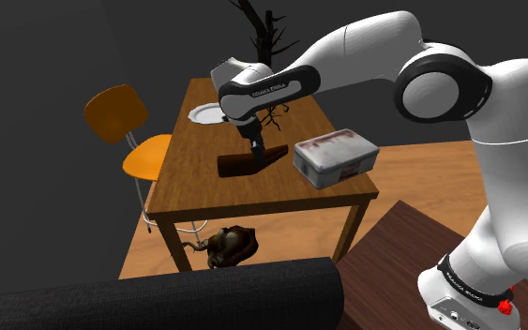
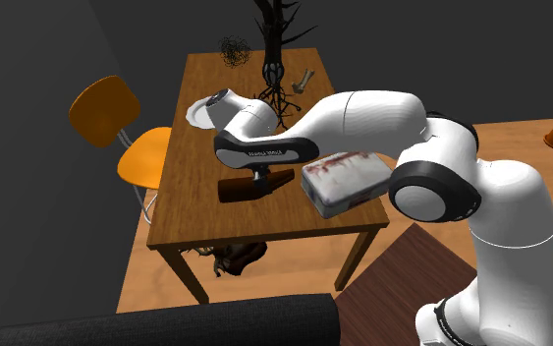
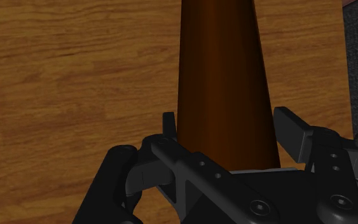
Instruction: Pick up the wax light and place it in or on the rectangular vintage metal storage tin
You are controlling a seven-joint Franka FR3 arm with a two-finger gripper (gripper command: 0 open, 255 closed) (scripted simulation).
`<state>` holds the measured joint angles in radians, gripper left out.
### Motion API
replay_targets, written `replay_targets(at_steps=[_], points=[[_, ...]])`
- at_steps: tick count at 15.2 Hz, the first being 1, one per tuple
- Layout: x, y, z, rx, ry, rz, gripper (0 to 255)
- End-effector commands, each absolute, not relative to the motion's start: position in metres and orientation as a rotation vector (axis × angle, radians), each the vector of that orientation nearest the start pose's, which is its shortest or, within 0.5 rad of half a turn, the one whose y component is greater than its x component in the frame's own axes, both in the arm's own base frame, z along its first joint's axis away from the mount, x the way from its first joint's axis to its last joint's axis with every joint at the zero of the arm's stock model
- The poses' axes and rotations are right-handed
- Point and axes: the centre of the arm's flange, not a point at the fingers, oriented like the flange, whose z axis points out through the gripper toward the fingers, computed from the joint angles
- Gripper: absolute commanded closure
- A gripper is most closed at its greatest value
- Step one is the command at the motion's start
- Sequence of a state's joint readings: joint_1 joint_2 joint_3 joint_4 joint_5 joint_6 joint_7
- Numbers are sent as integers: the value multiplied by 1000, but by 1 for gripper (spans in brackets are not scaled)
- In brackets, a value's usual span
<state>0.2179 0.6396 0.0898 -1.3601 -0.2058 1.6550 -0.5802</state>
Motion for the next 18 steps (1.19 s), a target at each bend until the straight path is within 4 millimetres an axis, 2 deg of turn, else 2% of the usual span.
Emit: replay_targets(at_steps=[1, 2, 18], points=[[663, 177, 324, -2845, -1432, 576, 255], [663, 178, 324, -2845, -1432, 576, 255], [663, 178, 409, -2845, -1432, 576, 255]])
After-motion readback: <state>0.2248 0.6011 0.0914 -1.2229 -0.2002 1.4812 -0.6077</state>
